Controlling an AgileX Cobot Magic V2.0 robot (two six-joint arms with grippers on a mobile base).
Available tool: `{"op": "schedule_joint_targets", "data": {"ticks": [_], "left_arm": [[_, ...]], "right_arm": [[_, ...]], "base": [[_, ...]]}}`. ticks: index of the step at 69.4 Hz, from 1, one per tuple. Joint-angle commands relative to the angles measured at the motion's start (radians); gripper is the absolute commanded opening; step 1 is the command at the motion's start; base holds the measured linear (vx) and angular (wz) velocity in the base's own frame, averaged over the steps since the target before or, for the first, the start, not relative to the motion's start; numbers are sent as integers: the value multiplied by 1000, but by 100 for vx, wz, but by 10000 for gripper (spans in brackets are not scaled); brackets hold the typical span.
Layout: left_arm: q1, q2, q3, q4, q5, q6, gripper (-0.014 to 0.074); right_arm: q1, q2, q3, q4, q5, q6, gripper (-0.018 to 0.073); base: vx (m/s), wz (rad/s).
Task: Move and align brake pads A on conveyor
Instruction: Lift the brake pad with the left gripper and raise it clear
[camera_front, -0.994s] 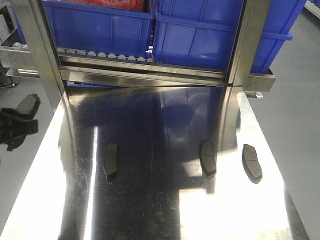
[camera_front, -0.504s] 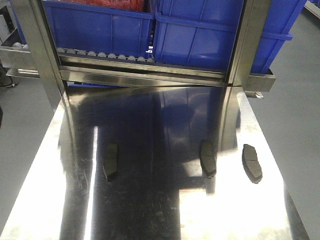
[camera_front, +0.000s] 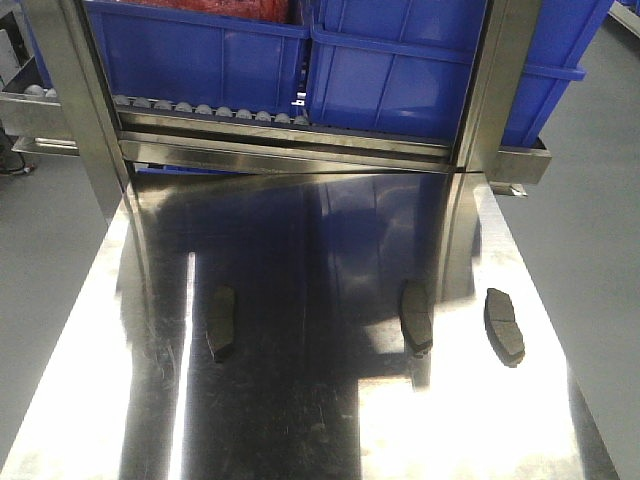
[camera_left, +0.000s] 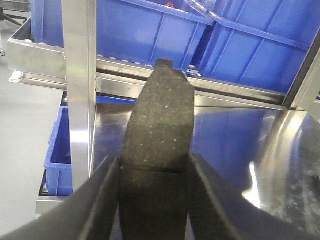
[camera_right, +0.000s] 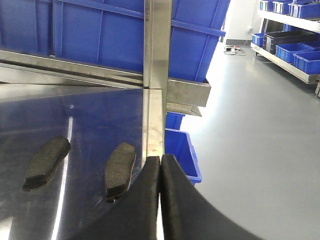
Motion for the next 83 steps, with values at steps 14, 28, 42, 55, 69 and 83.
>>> {"op": "schedule_joint_targets", "data": {"ticks": [14,28,42,55,69,83], "left_arm": [[-3,-2,-30,-3,-100,-6,-6],[-3,-2,-30,-3,-100,-6,-6],[-3,-2,-30,-3,-100,-6,-6],[-3,-2,-30,-3,-100,-6,-6],[-3,-2,-30,-3,-100,-6,-6],[-3,-2,-30,-3,-100,-6,-6]], "right_arm": [[-3,-9,2,-3,-76,-6,-9],[-3,-9,2,-3,-76,-6,-9],[-3,-9,2,-3,-76,-6,-9],[-3,-9,2,26,-78,9,-9],[-3,-9,0,54,-190,-22,-9],[-3,-2,-80,85,-179,-32,-9]], "base": [[0,0],[0,0],[0,0],[0,0],[0,0],[0,0]]}}
